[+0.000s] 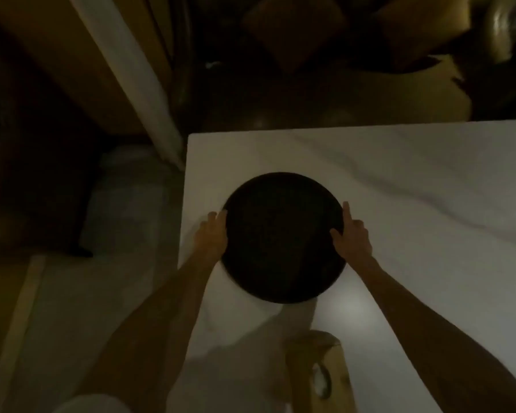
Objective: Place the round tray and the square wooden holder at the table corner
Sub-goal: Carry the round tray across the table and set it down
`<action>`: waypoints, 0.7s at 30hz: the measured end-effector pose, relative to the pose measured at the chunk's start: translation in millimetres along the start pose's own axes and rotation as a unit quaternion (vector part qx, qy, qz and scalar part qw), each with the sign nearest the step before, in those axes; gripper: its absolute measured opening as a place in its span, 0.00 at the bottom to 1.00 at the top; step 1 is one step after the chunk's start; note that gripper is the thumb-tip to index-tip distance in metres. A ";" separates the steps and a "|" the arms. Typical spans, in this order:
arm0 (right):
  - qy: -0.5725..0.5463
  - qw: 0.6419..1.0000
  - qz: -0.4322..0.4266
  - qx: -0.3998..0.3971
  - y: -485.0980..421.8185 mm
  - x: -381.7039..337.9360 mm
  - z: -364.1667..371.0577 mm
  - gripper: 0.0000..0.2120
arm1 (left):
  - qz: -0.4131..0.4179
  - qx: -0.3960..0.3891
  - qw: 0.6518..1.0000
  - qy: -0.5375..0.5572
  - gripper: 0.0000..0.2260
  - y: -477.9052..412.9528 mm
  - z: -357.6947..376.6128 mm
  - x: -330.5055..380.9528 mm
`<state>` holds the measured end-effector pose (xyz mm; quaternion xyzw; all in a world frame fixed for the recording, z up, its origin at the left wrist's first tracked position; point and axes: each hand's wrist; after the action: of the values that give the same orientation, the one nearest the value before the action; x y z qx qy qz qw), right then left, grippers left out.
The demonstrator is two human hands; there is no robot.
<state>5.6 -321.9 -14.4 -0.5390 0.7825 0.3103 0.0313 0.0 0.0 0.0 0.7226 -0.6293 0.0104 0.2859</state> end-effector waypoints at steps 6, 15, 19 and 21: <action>0.008 1.000 0.024 -0.011 -10.1 -2.0 0.8 0.36 | -0.107 0.001 0.987 0.122 0.23 9.0 26.9 4.6; -0.162 0.964 0.135 -0.162 18.2 -0.8 -35.0 0.42 | -0.250 -0.069 0.934 0.244 0.23 16.7 32.8 -2.1; -0.120 0.956 0.174 -0.203 20.7 -4.5 -58.0 0.30 | -0.231 -0.106 0.916 0.309 0.33 14.3 30.9 -4.5; -0.153 0.947 0.190 -0.211 18.7 -6.0 -77.5 0.26 | -0.193 -0.121 0.923 0.311 0.33 3.4 24.0 -1.2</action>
<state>14.1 -353.0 58.8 -0.3210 0.7727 0.5472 -0.0228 -11.7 -9.3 -19.2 0.7501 -0.3537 0.1028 0.5492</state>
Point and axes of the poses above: each hand's wrist, its own y-axis away from the middle knuckle, its own z-axis out of the palm, x = y × z, and after that the axes turned 3 degrees about z, right-handed
